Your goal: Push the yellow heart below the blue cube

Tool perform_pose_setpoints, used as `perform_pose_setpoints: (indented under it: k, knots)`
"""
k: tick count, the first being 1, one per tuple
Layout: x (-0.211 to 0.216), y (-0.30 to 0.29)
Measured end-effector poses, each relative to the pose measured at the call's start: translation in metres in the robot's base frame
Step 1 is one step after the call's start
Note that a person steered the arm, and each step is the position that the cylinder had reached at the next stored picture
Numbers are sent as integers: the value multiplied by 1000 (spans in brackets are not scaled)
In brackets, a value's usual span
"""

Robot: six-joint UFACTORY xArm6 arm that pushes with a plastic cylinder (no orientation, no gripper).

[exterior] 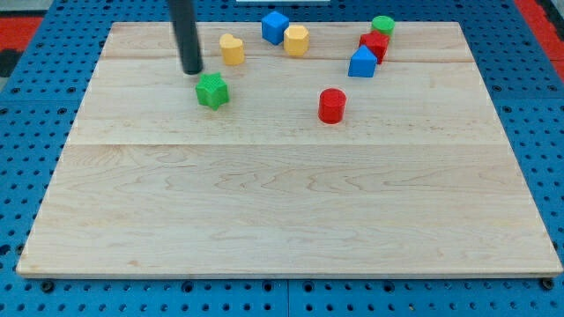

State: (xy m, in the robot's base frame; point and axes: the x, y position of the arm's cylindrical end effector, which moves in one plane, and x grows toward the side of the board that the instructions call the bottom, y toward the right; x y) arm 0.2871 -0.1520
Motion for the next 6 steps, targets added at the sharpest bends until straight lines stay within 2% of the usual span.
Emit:
perform_pose_setpoints:
  k: [1,2,3,4,5,6]
  knots:
    - [-32,7]
    - [-21,59]
    - [-29,79]
    - [-62,66]
    - [-60,91]
    - [-21,98]
